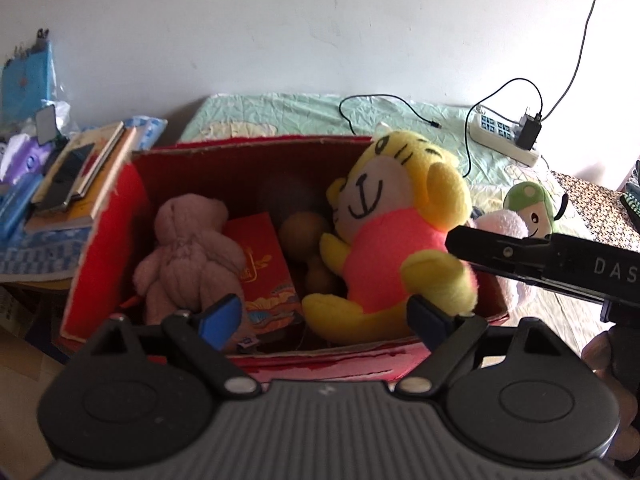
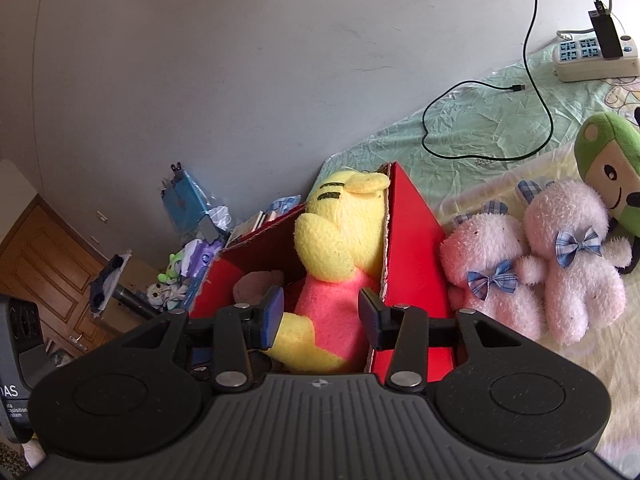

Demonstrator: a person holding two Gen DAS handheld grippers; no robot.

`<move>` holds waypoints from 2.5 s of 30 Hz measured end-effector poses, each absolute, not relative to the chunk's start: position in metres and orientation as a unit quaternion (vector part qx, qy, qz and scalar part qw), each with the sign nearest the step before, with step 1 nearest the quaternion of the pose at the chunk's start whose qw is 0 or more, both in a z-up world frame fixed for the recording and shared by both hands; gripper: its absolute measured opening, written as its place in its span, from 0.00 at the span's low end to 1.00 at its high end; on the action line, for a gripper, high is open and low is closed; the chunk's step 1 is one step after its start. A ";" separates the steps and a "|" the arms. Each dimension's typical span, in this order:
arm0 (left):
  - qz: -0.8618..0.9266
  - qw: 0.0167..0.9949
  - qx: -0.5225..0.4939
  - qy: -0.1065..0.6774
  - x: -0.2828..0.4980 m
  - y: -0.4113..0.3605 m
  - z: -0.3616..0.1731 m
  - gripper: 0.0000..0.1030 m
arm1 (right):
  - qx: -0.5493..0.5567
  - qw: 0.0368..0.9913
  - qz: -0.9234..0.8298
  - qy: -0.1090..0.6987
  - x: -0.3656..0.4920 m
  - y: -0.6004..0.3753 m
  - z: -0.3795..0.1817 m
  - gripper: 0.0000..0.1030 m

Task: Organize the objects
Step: 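Open the right gripper to release the tiger and withdraw, then move the right gripper to the green bean plush, then grasp the green bean plush with the right gripper and lift it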

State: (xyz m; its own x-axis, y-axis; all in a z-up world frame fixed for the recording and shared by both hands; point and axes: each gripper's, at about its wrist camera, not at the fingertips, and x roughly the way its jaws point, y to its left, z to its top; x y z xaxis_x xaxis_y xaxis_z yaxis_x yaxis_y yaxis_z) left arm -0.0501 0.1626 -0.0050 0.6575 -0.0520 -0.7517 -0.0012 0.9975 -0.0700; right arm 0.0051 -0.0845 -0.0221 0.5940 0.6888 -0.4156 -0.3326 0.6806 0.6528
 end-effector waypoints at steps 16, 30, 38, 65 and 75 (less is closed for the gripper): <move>-0.085 0.929 0.007 0.360 -0.067 0.084 0.023 0.86 | 0.290 0.856 0.259 0.340 -0.003 -0.176 -0.038 0.44; -0.196 0.883 -0.036 0.425 -0.012 -0.020 -0.025 0.86 | 0.328 0.858 0.150 0.365 0.011 -0.279 -0.072 0.44; -0.211 0.866 -0.061 0.449 0.020 -0.059 -0.050 0.73 | 0.320 0.862 0.158 0.360 0.046 -0.305 -0.072 0.44; -0.196 0.859 -0.048 0.470 0.090 -0.103 -0.091 0.74 | 0.301 0.818 0.244 0.426 0.138 -0.289 -0.108 0.56; -0.194 0.856 -0.049 0.477 0.098 -0.103 -0.099 0.55 | 0.356 0.784 0.246 0.446 0.133 -0.300 -0.111 0.48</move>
State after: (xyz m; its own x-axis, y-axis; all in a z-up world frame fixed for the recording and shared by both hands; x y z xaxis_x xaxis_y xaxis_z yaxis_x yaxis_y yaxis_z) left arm 0.0979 -0.1033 -0.0985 0.4698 -0.3786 -0.7974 0.2850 0.9200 -0.2689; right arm 0.1325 -0.3001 -0.1112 0.4813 0.7024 -0.5244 -0.0679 0.6263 0.7766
